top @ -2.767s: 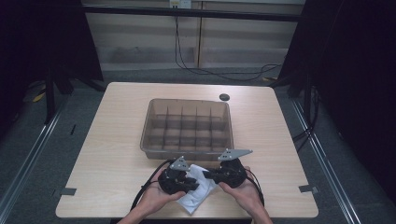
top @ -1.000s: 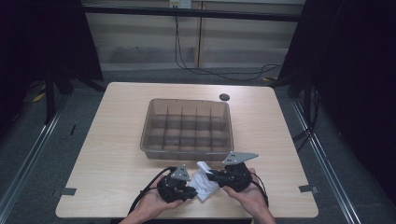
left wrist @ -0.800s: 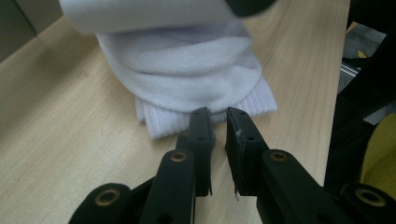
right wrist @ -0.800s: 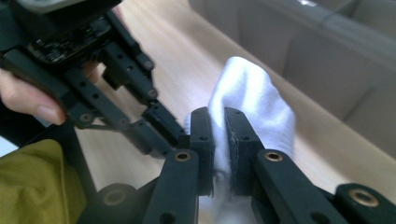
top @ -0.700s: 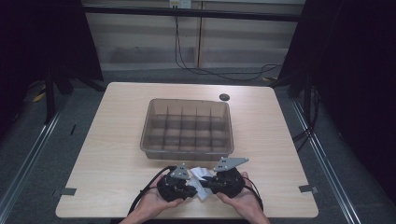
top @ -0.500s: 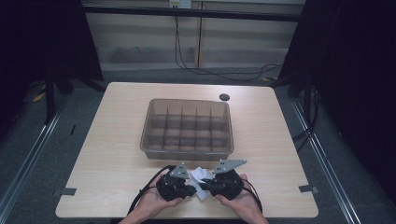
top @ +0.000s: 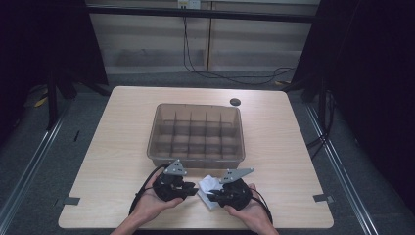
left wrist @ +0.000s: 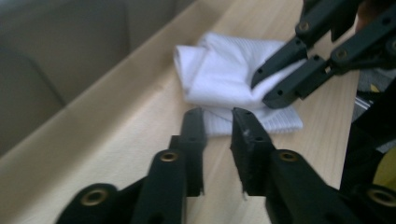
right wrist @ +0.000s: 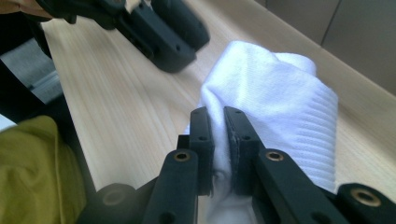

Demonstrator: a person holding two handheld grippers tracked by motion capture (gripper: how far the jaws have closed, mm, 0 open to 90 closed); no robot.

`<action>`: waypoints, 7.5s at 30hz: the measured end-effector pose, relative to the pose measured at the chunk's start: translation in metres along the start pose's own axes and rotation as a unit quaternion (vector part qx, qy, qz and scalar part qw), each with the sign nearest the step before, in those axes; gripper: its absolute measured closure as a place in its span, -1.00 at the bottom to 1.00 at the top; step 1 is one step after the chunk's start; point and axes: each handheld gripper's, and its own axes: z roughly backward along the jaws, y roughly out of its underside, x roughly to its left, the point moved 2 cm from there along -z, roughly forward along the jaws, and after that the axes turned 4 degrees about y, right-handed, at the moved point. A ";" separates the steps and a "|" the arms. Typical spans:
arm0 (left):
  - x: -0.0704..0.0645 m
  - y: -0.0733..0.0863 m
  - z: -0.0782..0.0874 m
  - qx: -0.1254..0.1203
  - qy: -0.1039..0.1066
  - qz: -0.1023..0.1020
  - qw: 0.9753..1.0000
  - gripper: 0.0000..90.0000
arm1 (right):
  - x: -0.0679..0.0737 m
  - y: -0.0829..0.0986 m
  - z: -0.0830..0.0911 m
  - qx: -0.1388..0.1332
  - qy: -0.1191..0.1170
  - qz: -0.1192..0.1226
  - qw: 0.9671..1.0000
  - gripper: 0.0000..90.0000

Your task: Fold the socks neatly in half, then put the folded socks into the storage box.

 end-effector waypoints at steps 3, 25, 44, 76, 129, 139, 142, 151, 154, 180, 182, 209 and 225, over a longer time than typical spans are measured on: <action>0.002 -0.004 0.001 -0.004 -0.001 0.006 1.000 0.51 | 0.000 0.000 0.001 0.000 0.000 0.003 1.000 0.80; 0.000 -0.012 -0.026 -0.004 0.010 0.006 1.000 0.49 | -0.001 -0.008 0.024 -0.036 0.001 -0.006 0.999 0.37; -0.003 -0.009 -0.026 0.005 0.014 -0.008 1.000 0.90 | -0.009 0.002 0.011 0.007 0.031 -0.015 0.999 -0.23; -0.009 -0.007 -0.037 0.024 0.010 -0.024 0.999 0.97 | -0.009 0.026 0.025 0.000 0.019 -0.023 1.000 0.59; 0.009 0.028 0.035 -0.033 -0.051 0.017 0.998 -0.43 | -0.026 0.013 0.015 0.038 0.079 -0.062 0.994 -0.36; 0.012 0.033 0.050 -0.063 -0.063 0.011 0.996 -0.46 | -0.046 0.021 0.027 0.031 0.115 -0.121 0.986 -0.36; 0.015 0.036 0.052 -0.065 -0.071 0.013 0.995 -0.50 | -0.052 0.023 0.031 0.030 0.132 -0.134 0.982 -0.36; 0.021 0.043 0.054 -0.063 -0.075 0.009 0.995 -0.51 | -0.065 0.027 0.037 0.021 0.145 -0.158 0.977 -0.39; 0.023 0.044 0.056 -0.066 -0.077 0.008 0.995 -0.51 | -0.066 0.027 0.039 0.018 0.138 -0.159 0.977 -0.42; 0.035 0.048 0.058 -0.064 -0.084 0.029 0.994 -0.44 | -0.057 0.003 0.036 0.085 0.132 -0.102 0.982 -0.62; 0.035 0.049 0.059 -0.063 -0.081 0.027 0.994 -0.44 | -0.057 0.003 0.033 0.098 0.134 -0.098 0.981 -0.65; 0.035 0.048 0.058 -0.064 -0.079 0.027 0.994 -0.43 | -0.050 0.007 0.013 0.162 0.158 -0.039 0.973 -0.55; 0.037 0.048 0.060 -0.065 -0.080 0.030 0.994 -0.42 | -0.058 0.001 0.021 0.173 0.182 -0.082 0.965 0.19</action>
